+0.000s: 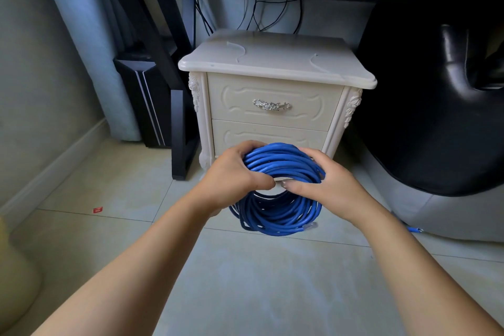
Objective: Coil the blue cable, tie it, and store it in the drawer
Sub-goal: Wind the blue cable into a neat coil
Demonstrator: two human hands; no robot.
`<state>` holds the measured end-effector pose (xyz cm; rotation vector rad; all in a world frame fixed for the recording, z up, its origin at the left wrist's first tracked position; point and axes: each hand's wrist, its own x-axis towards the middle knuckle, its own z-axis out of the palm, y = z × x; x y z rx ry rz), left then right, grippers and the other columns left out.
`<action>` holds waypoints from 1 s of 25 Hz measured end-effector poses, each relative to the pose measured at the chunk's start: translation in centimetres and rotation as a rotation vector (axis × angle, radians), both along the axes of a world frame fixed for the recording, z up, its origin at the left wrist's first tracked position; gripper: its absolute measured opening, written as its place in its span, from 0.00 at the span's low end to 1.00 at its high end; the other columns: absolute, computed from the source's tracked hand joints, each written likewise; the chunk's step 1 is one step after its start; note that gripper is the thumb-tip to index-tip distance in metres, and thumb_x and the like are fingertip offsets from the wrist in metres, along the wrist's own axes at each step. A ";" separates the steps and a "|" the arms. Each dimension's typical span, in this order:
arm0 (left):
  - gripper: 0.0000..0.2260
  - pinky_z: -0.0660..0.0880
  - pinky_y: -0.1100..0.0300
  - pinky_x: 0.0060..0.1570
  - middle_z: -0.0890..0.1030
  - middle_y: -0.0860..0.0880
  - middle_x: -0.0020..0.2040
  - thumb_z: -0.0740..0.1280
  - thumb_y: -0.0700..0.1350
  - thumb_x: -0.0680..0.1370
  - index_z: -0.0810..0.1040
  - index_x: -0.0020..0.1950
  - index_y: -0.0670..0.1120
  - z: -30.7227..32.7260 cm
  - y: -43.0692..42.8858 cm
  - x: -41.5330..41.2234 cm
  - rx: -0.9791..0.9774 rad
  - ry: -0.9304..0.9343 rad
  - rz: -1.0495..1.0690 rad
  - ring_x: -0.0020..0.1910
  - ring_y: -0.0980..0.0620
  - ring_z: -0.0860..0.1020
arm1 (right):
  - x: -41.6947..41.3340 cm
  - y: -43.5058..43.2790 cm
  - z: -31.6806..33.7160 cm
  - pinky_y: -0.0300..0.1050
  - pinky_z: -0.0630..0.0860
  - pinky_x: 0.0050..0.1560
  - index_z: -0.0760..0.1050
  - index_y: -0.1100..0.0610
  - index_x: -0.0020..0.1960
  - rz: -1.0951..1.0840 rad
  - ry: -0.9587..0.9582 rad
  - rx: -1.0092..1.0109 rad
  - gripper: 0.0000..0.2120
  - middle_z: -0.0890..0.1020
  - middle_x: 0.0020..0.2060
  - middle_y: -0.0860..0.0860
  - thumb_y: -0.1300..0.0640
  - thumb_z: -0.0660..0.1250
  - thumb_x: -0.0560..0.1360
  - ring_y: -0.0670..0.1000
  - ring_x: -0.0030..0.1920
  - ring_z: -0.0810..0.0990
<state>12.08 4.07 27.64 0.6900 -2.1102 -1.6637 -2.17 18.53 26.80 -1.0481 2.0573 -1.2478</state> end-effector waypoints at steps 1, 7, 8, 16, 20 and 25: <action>0.21 0.78 0.60 0.41 0.84 0.49 0.43 0.74 0.34 0.66 0.80 0.54 0.52 0.0 -0.1 0.0 0.022 0.017 0.010 0.38 0.53 0.81 | 0.0 -0.1 0.0 0.35 0.76 0.52 0.73 0.37 0.61 -0.007 -0.055 -0.035 0.29 0.82 0.53 0.36 0.45 0.80 0.63 0.35 0.52 0.81; 0.22 0.76 0.61 0.40 0.80 0.50 0.37 0.73 0.35 0.63 0.80 0.56 0.45 -0.4 -0.3 -0.1 0.261 0.177 0.059 0.35 0.52 0.77 | 0.0 -0.7 -0.8 0.50 0.78 0.58 0.77 0.47 0.63 -0.036 -0.437 -0.231 0.30 0.84 0.55 0.48 0.55 0.80 0.63 0.50 0.57 0.83; 0.22 0.75 0.59 0.40 0.79 0.49 0.37 0.72 0.36 0.63 0.80 0.57 0.44 -0.6 -0.4 -0.1 0.302 0.192 0.072 0.34 0.52 0.76 | 0.0 -0.9 -1.0 0.53 0.78 0.58 0.77 0.48 0.63 -0.039 -0.516 -0.248 0.29 0.85 0.55 0.50 0.58 0.78 0.64 0.52 0.55 0.84; 0.26 0.77 0.51 0.50 0.83 0.47 0.47 0.76 0.47 0.65 0.77 0.61 0.48 -1.2 -1.3 0.4 0.229 -0.026 -0.066 0.46 0.48 0.82 | -0.3 -1.3 -1.0 0.53 0.78 0.47 0.79 0.57 0.54 -0.122 -0.649 -0.281 0.18 0.81 0.37 0.57 0.73 0.69 0.68 0.57 0.37 0.82; 0.31 0.77 0.59 0.50 0.83 0.54 0.54 0.79 0.54 0.62 0.75 0.64 0.55 0.1 -1.5 0.6 0.023 -0.117 -0.106 0.50 0.57 0.83 | 0.0 -1.4 -0.3 0.48 0.71 0.40 0.81 0.51 0.53 0.014 -0.433 -0.138 0.24 0.80 0.37 0.55 0.69 0.72 0.60 0.55 0.37 0.76; 0.37 0.78 0.62 0.49 0.79 0.57 0.55 0.75 0.43 0.67 0.64 0.70 0.60 0.3 0.0 0.0 -0.374 -0.357 -0.321 0.49 0.57 0.81 | 1.6 -2.0 0.6 0.41 0.75 0.31 0.78 0.44 0.51 0.183 -0.015 0.158 0.23 0.82 0.37 0.52 0.65 0.72 0.61 0.48 0.31 0.77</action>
